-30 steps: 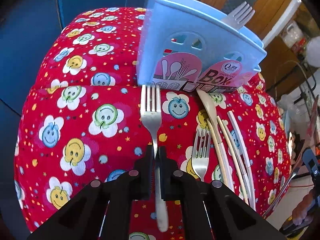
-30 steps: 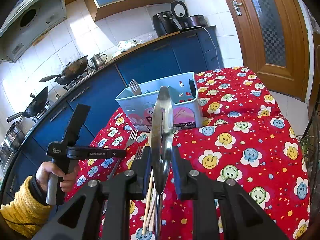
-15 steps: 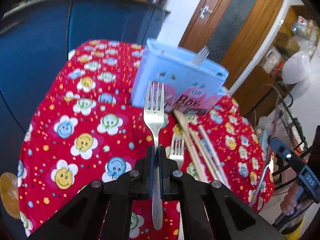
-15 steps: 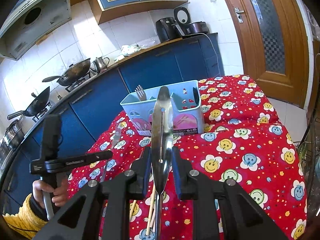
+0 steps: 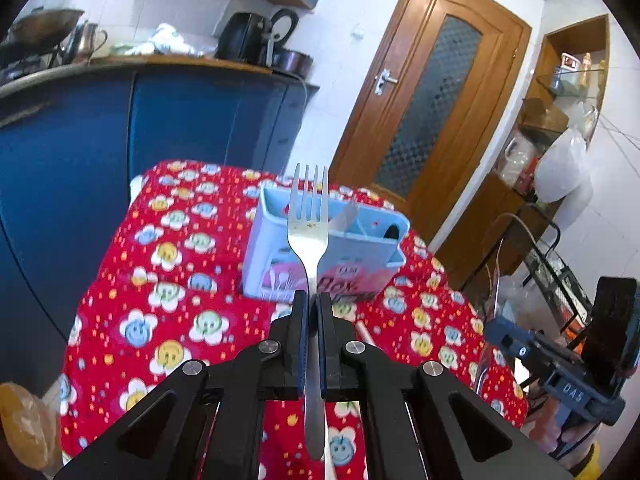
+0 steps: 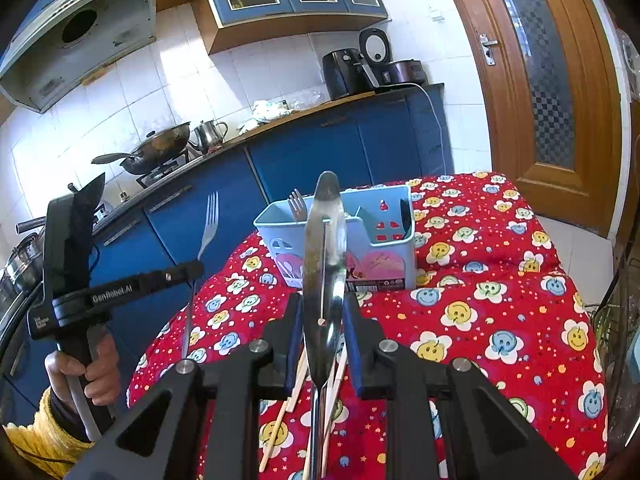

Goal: Organize utensils
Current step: 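Lift the fork with the left tool toward the caddy while the right tool holds the spatula, then lower the fork into the blue caddy and open the left tool while the right tool drops the spatula in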

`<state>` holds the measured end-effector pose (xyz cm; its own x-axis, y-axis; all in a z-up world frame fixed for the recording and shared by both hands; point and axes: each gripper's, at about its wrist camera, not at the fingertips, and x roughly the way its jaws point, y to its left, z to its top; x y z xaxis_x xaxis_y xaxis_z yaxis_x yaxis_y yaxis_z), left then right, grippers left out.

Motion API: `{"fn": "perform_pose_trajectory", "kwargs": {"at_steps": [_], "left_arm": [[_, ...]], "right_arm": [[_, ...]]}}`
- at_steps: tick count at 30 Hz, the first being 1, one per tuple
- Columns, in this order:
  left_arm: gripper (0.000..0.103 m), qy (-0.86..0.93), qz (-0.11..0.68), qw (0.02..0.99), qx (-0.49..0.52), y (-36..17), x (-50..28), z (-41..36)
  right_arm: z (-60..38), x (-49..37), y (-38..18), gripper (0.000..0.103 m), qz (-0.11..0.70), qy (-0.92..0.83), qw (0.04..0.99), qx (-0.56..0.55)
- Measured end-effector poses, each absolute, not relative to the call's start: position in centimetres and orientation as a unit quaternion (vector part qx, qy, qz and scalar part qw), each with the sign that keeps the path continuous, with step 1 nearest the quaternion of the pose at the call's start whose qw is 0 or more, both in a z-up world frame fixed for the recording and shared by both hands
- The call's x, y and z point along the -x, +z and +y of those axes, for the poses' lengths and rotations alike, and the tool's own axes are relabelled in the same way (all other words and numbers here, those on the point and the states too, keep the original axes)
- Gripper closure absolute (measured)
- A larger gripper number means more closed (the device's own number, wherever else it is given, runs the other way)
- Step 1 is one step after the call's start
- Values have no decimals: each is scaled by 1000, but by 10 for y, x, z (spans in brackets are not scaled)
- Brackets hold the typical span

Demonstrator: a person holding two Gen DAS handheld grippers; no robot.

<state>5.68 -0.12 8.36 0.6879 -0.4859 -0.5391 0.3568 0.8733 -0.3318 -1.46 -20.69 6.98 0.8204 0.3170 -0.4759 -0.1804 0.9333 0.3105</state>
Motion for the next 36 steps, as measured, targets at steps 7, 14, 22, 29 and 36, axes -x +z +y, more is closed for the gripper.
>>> {"fn": "perform_pose_trajectory", "kwargs": {"at_steps": [7,14,22,29,36], "left_arm": [[99,-234,290,922,105,106,-73,-5],[99,-232,261,931,109,126,-91,-11],[99,-219,229,940,125,138,-118,-15],[99,-205,195,951,124,144,-138,-22],[99,-167,160,968,93,133,-154,-36]], "right_arm": [[-211,7,75,81,259,127,949,-126],[-217,-6,78,81,253,123,950,-133],[-222,-22,81,81,245,121,951,-141],[-226,-39,90,81,230,110,957,-140],[-233,-61,109,81,194,82,969,-132]]}}
